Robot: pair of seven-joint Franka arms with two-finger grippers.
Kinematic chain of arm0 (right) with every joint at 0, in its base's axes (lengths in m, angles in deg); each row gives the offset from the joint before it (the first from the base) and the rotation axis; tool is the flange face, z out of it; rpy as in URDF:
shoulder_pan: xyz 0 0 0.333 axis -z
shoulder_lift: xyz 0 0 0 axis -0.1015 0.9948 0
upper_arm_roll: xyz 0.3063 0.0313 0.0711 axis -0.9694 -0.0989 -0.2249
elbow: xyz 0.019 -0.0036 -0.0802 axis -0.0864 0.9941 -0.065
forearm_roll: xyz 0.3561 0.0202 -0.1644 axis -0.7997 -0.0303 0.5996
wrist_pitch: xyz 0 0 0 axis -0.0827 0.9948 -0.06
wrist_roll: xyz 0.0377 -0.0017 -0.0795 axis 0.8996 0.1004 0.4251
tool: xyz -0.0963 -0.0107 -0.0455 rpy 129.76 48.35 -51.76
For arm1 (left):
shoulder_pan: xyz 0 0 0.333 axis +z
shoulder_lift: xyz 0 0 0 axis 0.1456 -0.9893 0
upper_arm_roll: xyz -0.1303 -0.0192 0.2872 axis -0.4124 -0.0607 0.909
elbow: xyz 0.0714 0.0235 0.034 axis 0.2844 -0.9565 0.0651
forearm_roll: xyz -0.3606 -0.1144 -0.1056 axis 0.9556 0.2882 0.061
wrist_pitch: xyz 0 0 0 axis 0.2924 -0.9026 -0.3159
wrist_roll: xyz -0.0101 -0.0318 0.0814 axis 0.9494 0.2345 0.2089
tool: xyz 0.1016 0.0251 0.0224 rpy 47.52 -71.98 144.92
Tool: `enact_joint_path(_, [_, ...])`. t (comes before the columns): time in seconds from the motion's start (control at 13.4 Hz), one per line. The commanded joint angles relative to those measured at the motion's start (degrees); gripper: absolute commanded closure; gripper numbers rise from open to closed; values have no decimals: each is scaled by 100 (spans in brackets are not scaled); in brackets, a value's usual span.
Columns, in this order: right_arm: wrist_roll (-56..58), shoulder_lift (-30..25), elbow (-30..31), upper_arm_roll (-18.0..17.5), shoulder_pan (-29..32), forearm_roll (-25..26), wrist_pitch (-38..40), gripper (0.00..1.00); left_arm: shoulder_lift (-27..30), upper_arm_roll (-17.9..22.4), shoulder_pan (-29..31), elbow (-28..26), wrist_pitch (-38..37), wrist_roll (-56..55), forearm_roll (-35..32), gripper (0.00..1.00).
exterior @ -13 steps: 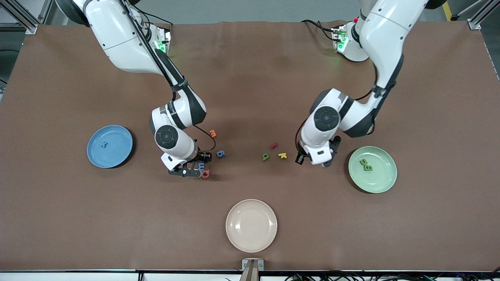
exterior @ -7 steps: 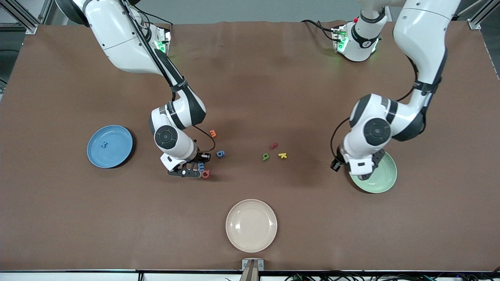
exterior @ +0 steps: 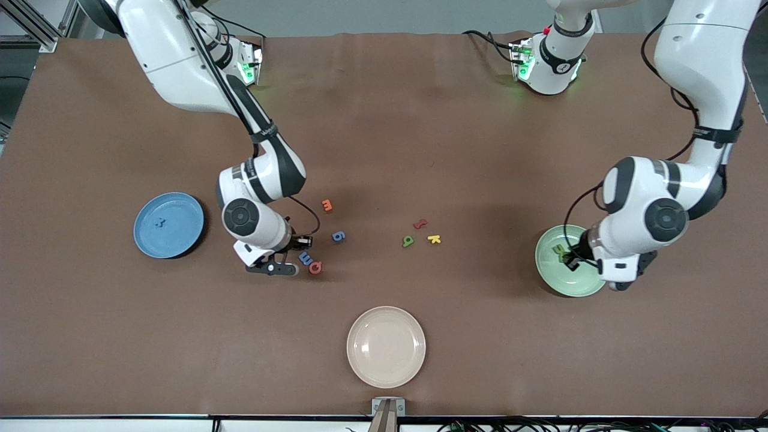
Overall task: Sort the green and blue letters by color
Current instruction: 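Carry the N to the green plate while the right gripper carries the G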
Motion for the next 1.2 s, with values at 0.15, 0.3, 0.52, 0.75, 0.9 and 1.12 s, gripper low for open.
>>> enact_joint_path(0.15, [1472,-1535,1213,-78,914,67,454,86,-161,-18,229,-62,40,356,-331,99])
enact_joint_path(0.3, [2464,-1721,1495,-69,1537,67,454,86,-275,-27,343,-97,189,365,-508,99])
enact_joint_path(0.52, [3835,-1660,1514,-61,2495,154,419,86,-364,-27,387,-71,224,663,-535,99])
enact_joint_path(0.75, [4655,-1607,1514,-61,3190,348,322,86,-442,-36,387,-62,259,733,-552,99])
enact_joint_path(0.9, [4964,-1528,1697,-61,3411,366,78,86,-504,-36,353,-62,444,822,-544,99])
enact_joint_path(1.12, [5088,-1537,2259,-61,3579,366,-573,86,-531,-36,291,-53,576,1093,-631,86])
